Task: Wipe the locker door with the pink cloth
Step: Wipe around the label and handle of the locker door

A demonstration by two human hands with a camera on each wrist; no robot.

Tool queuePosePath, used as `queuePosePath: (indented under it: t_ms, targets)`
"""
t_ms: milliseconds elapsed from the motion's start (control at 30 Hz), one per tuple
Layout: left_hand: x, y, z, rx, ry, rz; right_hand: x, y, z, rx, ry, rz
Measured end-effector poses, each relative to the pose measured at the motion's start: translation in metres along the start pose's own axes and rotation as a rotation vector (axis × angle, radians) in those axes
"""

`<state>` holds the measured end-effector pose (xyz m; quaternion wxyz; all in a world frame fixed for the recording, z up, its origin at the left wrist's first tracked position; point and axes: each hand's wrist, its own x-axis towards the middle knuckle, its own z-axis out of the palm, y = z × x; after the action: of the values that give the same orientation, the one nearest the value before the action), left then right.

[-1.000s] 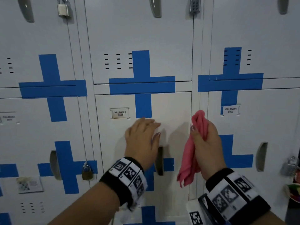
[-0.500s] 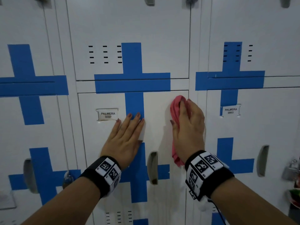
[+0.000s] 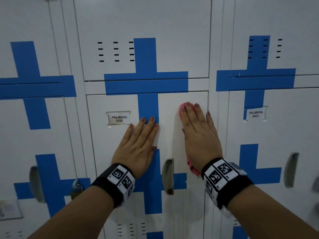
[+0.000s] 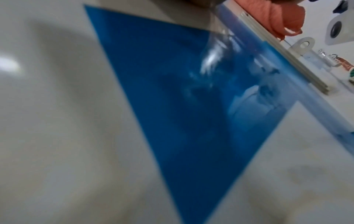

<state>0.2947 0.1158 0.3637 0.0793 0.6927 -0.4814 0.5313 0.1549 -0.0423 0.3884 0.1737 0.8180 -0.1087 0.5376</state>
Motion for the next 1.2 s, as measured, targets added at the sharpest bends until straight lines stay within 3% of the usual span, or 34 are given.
queuePosePath:
  t_ms: [100, 233, 467, 1033, 1200]
  targets:
    - [0.000, -0.001, 0.000, 0.001, -0.003, 0.005, -0.001, 0.003, -0.002, -0.028, -0.040, -0.037]
    - [0.000, -0.001, -0.001, 0.010, -0.011, 0.008, 0.006, 0.005, 0.001, 0.032, 0.008, 0.123]
    - [0.000, -0.001, -0.003, 0.003, -0.017, 0.006, 0.014, 0.003, -0.003, 0.070, 0.034, 0.272]
    - [0.000, 0.000, -0.003, -0.016, -0.002, 0.001, -0.021, -0.002, -0.005, -0.002, -0.205, -0.105]
    - [0.000, 0.000, -0.004, -0.026, -0.008, -0.004, -0.009, 0.003, -0.015, 0.023, -0.164, 0.145]
